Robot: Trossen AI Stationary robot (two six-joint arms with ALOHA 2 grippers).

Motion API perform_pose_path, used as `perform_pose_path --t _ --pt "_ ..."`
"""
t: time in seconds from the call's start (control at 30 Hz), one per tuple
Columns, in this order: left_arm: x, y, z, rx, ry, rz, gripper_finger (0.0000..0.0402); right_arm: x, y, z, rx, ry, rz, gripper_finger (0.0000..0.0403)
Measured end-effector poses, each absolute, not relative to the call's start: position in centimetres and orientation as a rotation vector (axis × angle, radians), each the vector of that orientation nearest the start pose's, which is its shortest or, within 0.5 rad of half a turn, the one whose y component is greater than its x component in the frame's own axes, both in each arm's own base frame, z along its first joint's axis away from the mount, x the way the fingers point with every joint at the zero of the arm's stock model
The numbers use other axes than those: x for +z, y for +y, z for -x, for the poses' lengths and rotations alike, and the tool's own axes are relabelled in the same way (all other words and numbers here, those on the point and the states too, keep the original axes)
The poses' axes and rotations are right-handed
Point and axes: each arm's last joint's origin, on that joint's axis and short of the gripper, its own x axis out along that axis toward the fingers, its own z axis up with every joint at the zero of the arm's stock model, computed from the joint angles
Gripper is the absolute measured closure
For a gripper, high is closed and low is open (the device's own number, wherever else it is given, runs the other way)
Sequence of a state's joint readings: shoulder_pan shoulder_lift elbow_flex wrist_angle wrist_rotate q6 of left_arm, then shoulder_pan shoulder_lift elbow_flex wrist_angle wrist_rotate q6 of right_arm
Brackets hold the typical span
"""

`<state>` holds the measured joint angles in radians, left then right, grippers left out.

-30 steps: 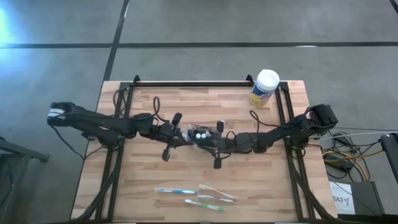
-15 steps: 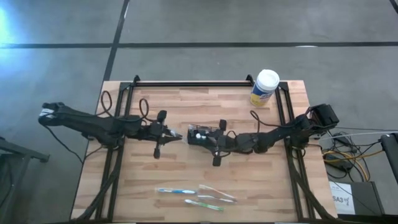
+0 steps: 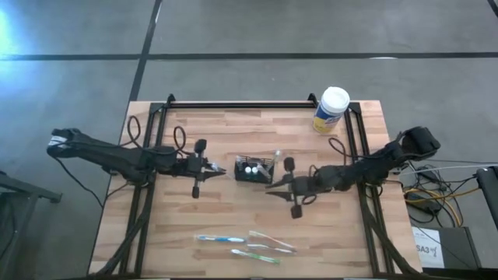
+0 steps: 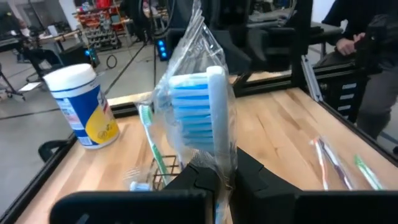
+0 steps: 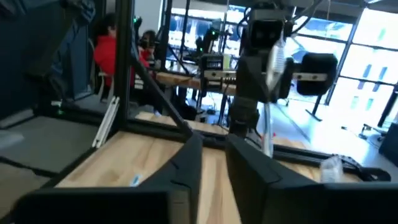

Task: Pick & Place toothbrushing station
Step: Put the top blue toothbrush into the wire organizer

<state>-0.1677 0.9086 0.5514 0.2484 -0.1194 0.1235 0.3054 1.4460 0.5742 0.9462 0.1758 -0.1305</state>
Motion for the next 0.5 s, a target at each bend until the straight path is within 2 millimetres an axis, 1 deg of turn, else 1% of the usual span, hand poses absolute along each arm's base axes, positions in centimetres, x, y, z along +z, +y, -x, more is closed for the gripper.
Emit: perform_pose_path --t 0.1,0.23,0.37,0.5 --pt "27.0 -3.1 -20.4 -0.074 0.105 -0.162 0.0387 21.9 7.6 -25.6 0.122 -0.152 0.087 0.0382" --pt "27.5 -3.1 -20.7 -0.069 0.049 -0.191 0.0387 21.5 7.0 -23.9 0.113 -0.212 0.075 0.0391" --pt "27.1 -3.1 -21.5 -0.012 0.048 -0.19 0.0387 21.4 6.7 -23.2 0.11 -0.221 0.058 0.0392" --pt "25.8 -3.0 -22.7 0.074 0.101 -0.194 0.0387 21.1 6.7 -23.0 0.11 -0.212 0.055 0.0392"
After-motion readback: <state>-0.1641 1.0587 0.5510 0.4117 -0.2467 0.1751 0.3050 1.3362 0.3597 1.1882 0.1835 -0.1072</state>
